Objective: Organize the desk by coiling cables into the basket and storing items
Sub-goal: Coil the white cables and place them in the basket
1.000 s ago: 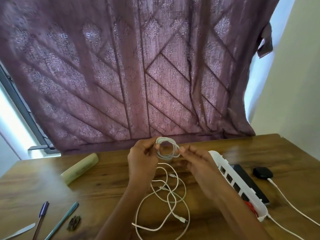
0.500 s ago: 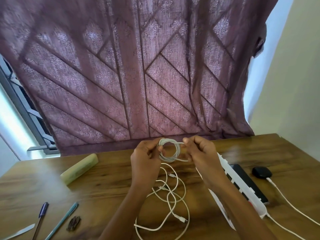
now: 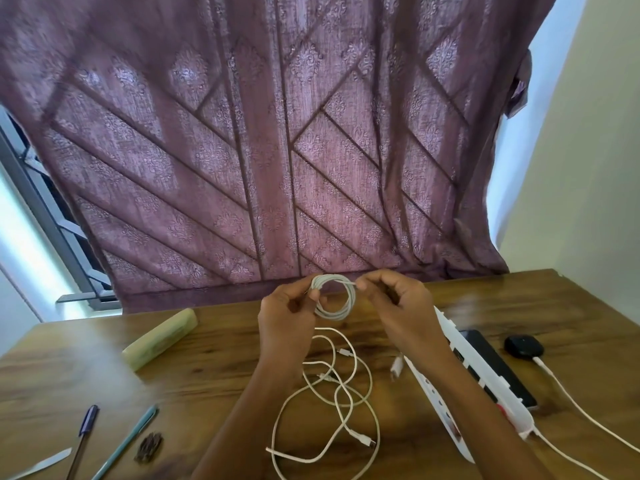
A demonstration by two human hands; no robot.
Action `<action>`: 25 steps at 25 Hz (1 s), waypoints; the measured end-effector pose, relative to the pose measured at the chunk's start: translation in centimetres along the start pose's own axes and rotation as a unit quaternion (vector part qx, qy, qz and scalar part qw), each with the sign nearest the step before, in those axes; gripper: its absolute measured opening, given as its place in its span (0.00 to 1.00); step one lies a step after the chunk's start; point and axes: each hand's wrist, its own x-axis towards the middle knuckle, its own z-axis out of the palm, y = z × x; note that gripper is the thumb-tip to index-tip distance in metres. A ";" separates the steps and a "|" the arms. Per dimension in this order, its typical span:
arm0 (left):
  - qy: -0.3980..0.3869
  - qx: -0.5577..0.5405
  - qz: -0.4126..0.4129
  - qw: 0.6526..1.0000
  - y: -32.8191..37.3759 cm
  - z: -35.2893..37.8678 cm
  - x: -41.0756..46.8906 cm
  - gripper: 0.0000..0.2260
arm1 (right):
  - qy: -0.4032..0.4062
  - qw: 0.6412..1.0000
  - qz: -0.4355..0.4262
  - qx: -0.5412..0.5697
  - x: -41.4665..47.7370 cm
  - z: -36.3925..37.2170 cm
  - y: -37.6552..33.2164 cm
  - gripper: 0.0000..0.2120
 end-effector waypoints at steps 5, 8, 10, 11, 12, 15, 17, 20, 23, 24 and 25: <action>-0.116 -0.227 -0.133 0.958 0.9 -0.3 -1.2 0.09 | -0.049 0.974 0.169 0.145 -0.1 0.2 0.8 0.07; -0.126 -0.132 -0.132 0.974 0.3 -0.5 -1.0 0.10 | -0.045 0.970 0.173 0.166 -0.2 0.1 0.9 0.06; -0.143 -0.020 -0.088 0.986 0.5 -0.5 -0.7 0.13 | -0.041 0.974 0.150 0.167 -0.3 0.1 0.6 0.07; -0.161 0.001 -0.073 0.984 0.8 -0.6 -0.5 0.14 | -0.047 0.975 0.142 0.166 -0.3 0.2 0.6 0.08; -0.181 0.004 -0.065 0.981 1.1 -0.6 -0.3 0.14 | -0.058 0.975 0.135 0.166 -0.4 0.3 0.6 0.09; -0.221 0.043 -0.024 0.974 1.9 -1.0 -0.1 0.09 | -0.081 0.977 0.116 0.161 -0.3 0.3 0.6 0.11; -0.216 0.094 0.015 0.972 2.1 -1.2 -0.1 0.08 | -0.079 0.987 0.068 0.120 -0.2 0.1 0.7 0.12; -0.170 0.128 0.036 0.976 2.2 -1.2 -0.4 0.10 | -0.012 1.000 -0.022 0.003 -0.1 0.0 1.0 0.09; -0.131 0.057 -0.011 0.990 2.0 -0.9 -0.6 0.08 | 0.070 0.993 -0.064 -0.075 -0.3 -0.4 1.2 0.07; -0.121 0.032 -0.032 0.992 1.9 -0.8 -0.6 0.06 | 0.068 0.993 -0.062 -0.072 -0.3 -0.4 1.3 0.07; -0.115 0.012 -0.049 0.992 1.8 -0.7 -0.6 0.06 | 0.055 0.995 -0.050 -0.063 -0.5 -0.4 1.4 0.06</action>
